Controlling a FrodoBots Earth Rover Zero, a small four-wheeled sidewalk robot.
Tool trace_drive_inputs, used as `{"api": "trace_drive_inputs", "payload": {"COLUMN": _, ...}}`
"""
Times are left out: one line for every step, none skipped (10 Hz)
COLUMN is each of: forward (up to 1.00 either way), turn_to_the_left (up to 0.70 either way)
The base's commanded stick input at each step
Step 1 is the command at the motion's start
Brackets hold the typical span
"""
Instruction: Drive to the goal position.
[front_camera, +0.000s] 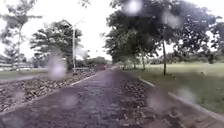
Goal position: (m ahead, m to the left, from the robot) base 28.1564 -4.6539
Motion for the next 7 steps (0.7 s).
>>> {"api": "trace_drive_inputs", "payload": {"forward": 0.7, "turn_to_the_left": 0.0}}
{"api": "trace_drive_inputs", "payload": {"forward": 0.7, "turn_to_the_left": 0.0}}
{"api": "trace_drive_inputs", "payload": {"forward": 0.7, "turn_to_the_left": 0.0}}
{"api": "trace_drive_inputs", "payload": {"forward": 0.7, "turn_to_the_left": 0.0}}
{"api": "trace_drive_inputs", "payload": {"forward": 0.7, "turn_to_the_left": 0.0}}
{"api": "trace_drive_inputs", "payload": {"forward": 0.7, "turn_to_the_left": 0.0}}
{"api": "trace_drive_inputs", "payload": {"forward": 0.7, "turn_to_the_left": 0.0}}
